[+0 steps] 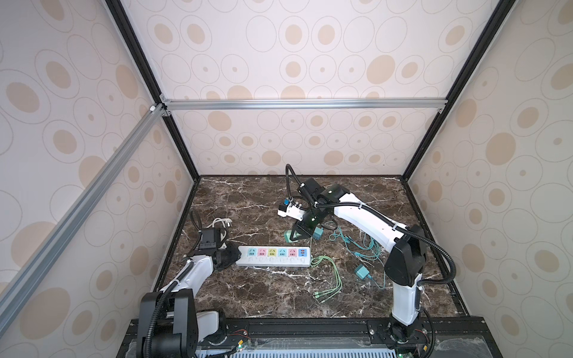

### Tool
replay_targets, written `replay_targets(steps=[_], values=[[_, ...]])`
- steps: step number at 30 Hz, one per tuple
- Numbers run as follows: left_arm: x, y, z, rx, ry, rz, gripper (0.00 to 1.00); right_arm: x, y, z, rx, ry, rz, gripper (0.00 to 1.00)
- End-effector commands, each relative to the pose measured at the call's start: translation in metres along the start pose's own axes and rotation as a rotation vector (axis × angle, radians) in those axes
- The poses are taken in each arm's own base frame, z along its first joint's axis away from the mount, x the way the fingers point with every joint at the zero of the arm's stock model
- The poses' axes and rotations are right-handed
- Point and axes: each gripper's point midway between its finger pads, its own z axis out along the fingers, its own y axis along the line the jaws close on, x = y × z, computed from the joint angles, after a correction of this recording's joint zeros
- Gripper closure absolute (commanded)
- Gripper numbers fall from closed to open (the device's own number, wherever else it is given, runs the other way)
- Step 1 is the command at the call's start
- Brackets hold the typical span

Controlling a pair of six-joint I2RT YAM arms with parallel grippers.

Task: Insert plugs into power strip
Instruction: Move the socket to the center of the table.

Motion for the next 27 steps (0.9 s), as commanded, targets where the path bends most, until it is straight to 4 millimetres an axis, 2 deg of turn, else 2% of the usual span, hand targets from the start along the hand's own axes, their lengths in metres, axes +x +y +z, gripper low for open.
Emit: replay_targets(steps=[1,8,12,17,20,23,27], values=[[0.016,-0.015,0.002,0.061,0.064,0.038,0.71,-0.003,0.015,-0.007,-0.022,-0.006,-0.042,1.0],[0.03,-0.04,-0.003,0.139,0.086,0.089,0.7,0.006,0.017,0.008,0.031,0.097,-0.07,1.0],[0.034,-0.047,0.003,0.172,0.1,0.101,0.69,0.012,0.013,0.019,0.1,0.196,-0.113,1.0],[0.041,-0.052,0.016,0.163,0.114,0.123,0.69,0.003,0.006,0.026,0.168,0.249,-0.138,1.0],[0.044,-0.055,0.018,0.184,0.112,0.128,0.7,-0.001,-0.001,0.035,0.232,0.299,-0.175,1.0],[0.045,-0.058,0.019,0.204,0.112,0.142,0.7,-0.01,0.001,0.04,0.239,0.325,-0.189,1.0],[0.045,-0.065,0.018,0.256,0.092,0.156,0.7,-0.007,-0.006,0.051,0.282,0.375,-0.226,1.0]])
